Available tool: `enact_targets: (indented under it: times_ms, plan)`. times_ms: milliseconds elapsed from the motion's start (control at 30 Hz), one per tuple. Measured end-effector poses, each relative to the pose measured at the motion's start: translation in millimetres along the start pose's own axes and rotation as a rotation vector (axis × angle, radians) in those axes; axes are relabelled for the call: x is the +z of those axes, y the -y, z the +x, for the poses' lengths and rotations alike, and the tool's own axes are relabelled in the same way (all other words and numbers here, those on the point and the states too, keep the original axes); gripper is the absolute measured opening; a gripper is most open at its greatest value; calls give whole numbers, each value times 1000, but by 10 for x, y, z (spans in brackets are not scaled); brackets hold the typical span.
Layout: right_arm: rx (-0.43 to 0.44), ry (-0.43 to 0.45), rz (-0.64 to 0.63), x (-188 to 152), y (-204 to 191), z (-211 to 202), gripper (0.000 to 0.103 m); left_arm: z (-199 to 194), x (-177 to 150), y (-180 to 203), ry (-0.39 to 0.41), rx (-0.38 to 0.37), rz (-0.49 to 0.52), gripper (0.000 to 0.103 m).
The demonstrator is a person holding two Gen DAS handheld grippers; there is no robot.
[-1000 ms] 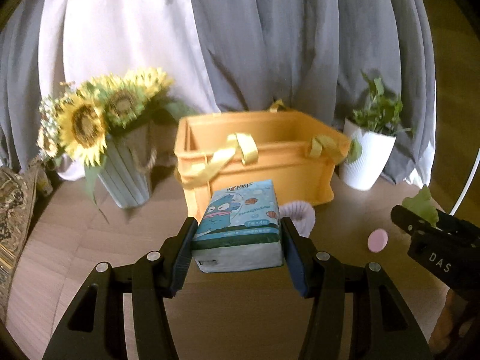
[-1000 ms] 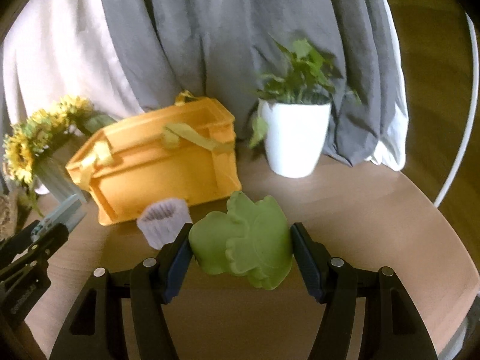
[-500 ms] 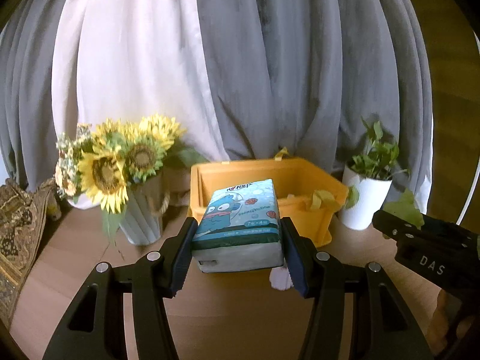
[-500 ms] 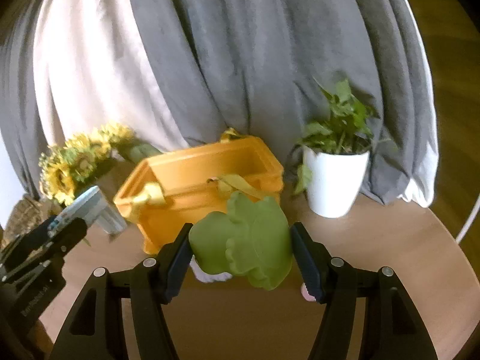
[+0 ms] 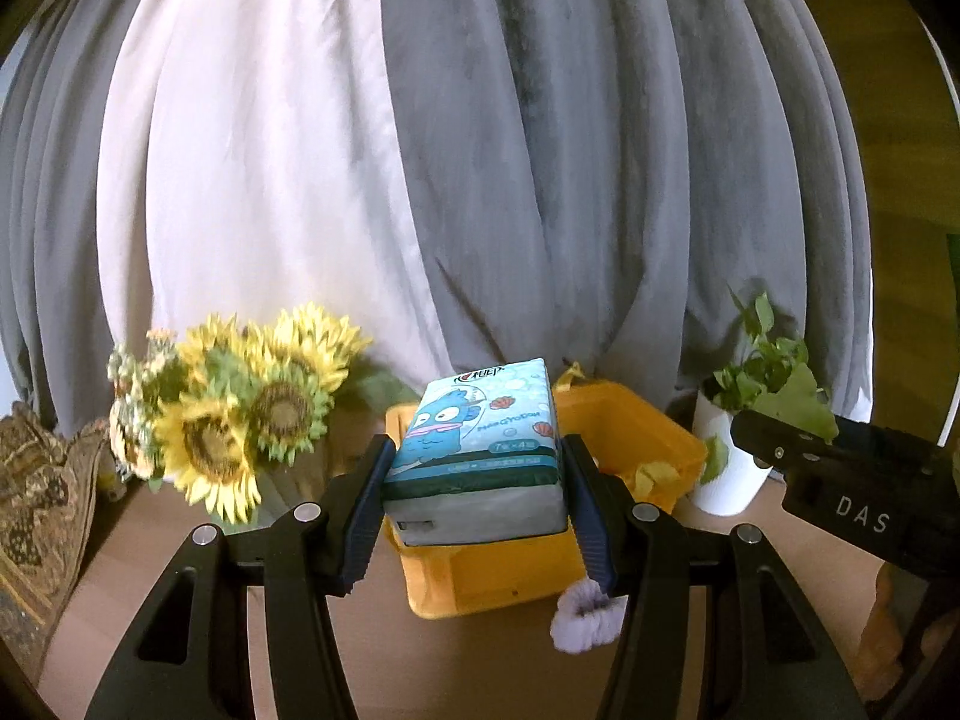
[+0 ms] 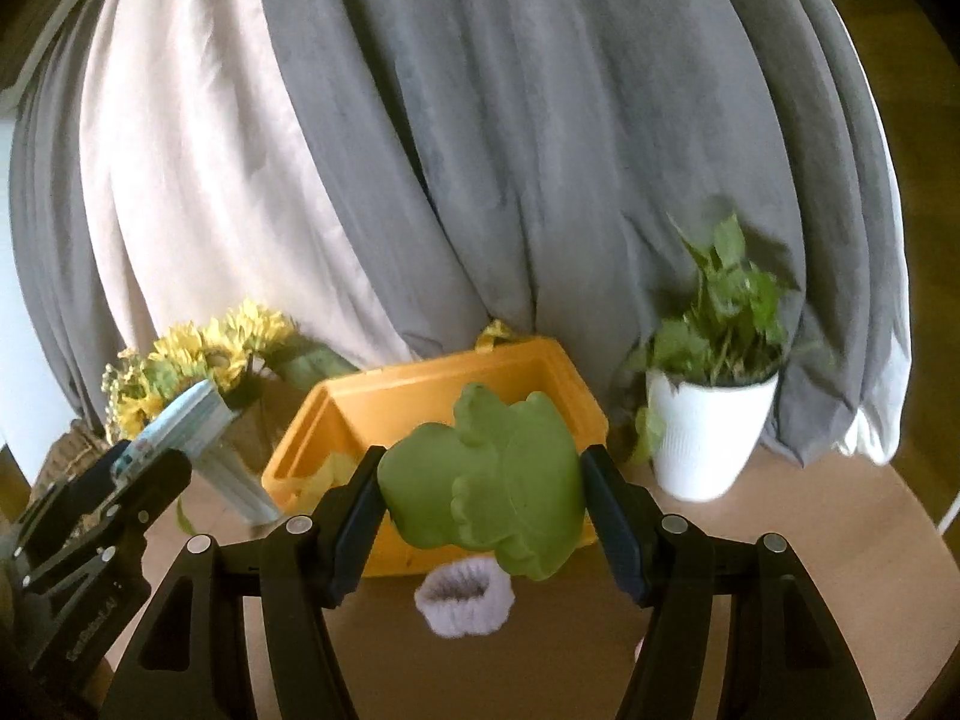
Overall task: Organize soft objects
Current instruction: 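Carry tissue pack and green plush over the orange crate and release both inside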
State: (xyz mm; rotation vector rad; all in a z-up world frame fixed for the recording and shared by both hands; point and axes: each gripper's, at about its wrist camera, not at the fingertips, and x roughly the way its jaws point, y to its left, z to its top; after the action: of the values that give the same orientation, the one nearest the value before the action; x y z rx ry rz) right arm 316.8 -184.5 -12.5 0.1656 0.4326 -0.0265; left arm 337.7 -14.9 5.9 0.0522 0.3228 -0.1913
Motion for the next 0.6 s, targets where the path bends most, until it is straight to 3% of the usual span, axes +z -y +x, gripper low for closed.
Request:
enact_targets:
  times_ms: [600]
  plan:
    - [21,39,-66,484,6,494,65,632,338,33,22,9,34,55]
